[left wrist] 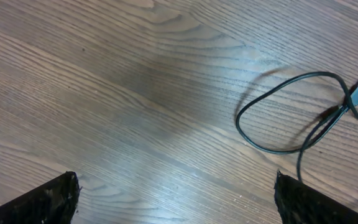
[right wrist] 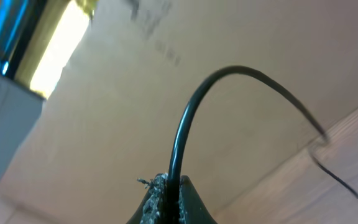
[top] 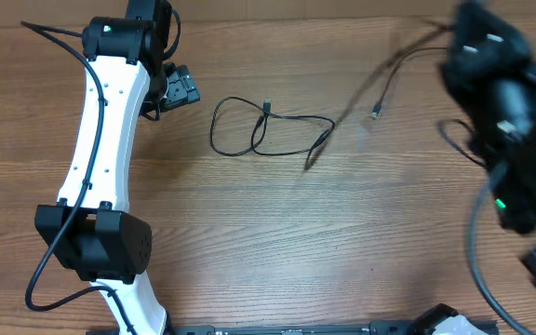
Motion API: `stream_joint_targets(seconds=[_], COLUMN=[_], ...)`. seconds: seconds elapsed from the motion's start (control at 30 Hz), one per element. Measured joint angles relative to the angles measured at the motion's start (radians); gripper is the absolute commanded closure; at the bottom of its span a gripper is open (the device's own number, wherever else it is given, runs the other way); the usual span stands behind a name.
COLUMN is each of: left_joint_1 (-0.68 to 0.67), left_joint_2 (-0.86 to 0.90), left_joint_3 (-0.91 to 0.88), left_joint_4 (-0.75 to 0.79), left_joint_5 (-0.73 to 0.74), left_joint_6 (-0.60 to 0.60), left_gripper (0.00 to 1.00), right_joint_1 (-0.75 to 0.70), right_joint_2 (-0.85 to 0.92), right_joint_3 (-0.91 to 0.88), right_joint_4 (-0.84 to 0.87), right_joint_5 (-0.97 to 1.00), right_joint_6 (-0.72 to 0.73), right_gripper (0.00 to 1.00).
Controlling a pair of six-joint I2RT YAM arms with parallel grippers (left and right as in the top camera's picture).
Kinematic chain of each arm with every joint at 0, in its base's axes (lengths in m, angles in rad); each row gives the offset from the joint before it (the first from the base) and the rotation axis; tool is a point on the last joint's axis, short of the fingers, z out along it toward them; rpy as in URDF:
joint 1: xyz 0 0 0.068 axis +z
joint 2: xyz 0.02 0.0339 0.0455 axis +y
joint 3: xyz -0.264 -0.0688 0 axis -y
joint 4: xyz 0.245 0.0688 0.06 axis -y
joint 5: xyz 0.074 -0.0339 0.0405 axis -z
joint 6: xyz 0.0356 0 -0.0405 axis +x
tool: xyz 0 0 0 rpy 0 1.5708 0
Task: Untangle cables
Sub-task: 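Pull the grasped cable up and to the right with the right gripper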
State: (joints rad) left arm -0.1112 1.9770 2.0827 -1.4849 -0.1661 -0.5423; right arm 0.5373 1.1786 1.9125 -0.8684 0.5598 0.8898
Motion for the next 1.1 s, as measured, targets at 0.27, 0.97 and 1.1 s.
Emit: stream_joint_targets(seconds=[0.27,0.97,1.1], left_joint_1=[0.000,0.000,0.000], left_joint_2=[0.000,0.000,0.000], left_joint_3=[0.000,0.000,0.000], left_joint_4=[-0.001,0.000,0.000], left_joint_5=[0.000,0.000,0.000], left_joint_6=[0.000,0.000,0.000], left_gripper=[0.00,0.00,0.00], right_joint_1=[0.000,0.000,0.000], right_joint_2=[-0.077,-0.051,-0.051], right_joint_3=[0.000,0.000,0.000], right_joint_4=[-0.033,-0.282,-0.382], right_joint_5=[0.139,-0.426,-0.406], right_joint_6=[0.000,-0.672,-0.760], right_gripper=[0.96,0.96,0.96])
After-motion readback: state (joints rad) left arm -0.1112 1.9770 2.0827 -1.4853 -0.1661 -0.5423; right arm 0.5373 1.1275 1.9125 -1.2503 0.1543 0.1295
